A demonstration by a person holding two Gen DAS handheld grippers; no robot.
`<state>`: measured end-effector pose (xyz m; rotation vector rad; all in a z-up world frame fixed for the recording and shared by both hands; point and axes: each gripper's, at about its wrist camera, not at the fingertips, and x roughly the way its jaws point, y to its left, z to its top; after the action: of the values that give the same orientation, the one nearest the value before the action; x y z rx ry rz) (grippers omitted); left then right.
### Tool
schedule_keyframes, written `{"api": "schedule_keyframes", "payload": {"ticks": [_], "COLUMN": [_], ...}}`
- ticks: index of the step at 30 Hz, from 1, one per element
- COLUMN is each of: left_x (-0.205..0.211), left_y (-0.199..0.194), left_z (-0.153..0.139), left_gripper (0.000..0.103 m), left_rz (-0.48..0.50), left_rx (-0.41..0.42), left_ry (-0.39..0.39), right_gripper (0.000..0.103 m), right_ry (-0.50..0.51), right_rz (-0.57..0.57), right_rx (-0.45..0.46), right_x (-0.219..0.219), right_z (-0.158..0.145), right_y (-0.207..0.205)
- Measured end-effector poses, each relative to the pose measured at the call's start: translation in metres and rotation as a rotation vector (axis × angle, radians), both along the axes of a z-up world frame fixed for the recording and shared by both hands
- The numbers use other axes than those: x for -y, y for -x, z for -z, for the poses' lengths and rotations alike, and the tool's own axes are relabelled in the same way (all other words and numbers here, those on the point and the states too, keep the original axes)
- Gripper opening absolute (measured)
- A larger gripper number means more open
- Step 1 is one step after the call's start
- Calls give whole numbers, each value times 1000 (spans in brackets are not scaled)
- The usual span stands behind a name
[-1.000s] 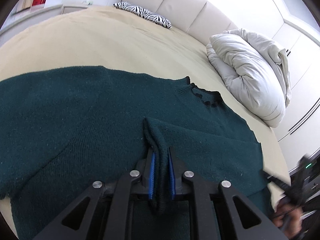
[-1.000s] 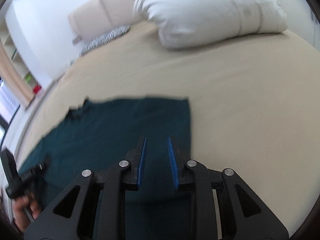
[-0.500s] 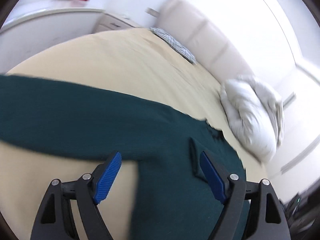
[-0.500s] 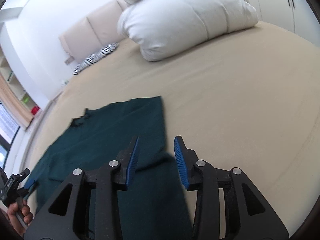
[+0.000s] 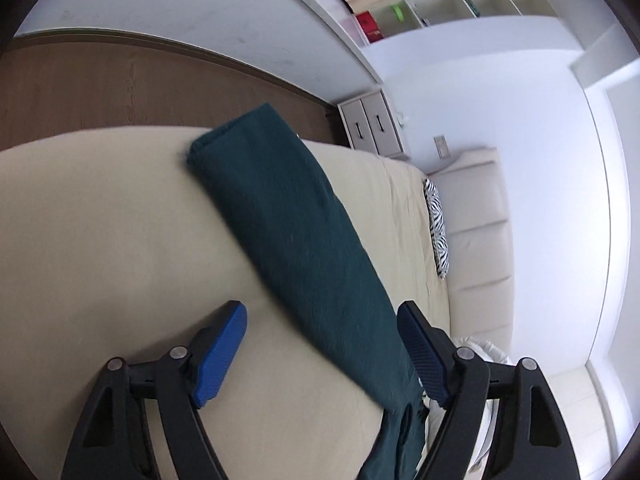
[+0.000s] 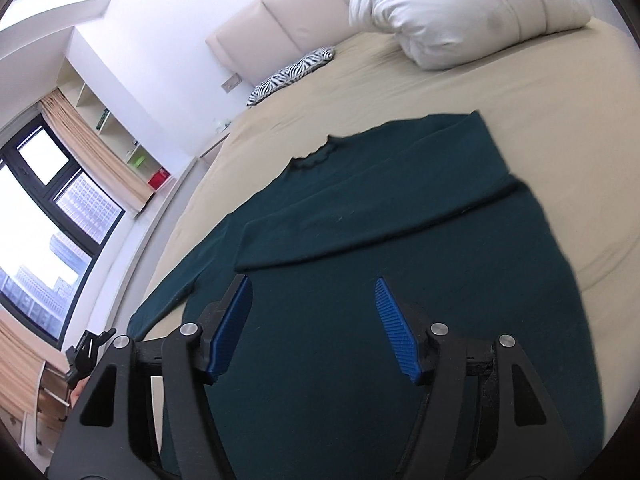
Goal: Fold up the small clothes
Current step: 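Grasp the other sleeve with the left gripper and lift it, then lay the held sleeve across the sweater body and open the left gripper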
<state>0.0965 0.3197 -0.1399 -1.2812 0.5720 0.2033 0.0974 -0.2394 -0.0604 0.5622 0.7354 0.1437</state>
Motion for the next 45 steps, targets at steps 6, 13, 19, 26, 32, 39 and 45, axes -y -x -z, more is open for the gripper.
{"api": "schedule_keyframes", "payload": {"ticks": [6,13,19,26,32,39,45], "left_x": [-40,-23,86,330,458,463,427], "left_y": [-17,-25,-86,-118,-107,-87,-39], "left_z": [23,-21,-117,-143,-80,-32,-56], "left_gripper": [11,8,8,8,12,55,78], "left_rz": [-154,-145,154,617,871,985,962], "left_rx": [-77,-75,4,94,98,-15,51], "left_ry": [105,-89,-493,-1067,-1272,-1296,-1227], "right_gripper": [63,63,63,63,63,64,67], "right_ry": [8,-22,-57,-85,-109,-109,-136], "right_rz": [0,51,89,149,200,196,62], "right_rx": [-11,-18,-13,-4,-11,-85,-117], "right_x": [-13,15,42,78,106,117,86], "right_z": [0,13,26,33,42,59,64], "right_y": [10,30,40,57,71,56,-3]}}
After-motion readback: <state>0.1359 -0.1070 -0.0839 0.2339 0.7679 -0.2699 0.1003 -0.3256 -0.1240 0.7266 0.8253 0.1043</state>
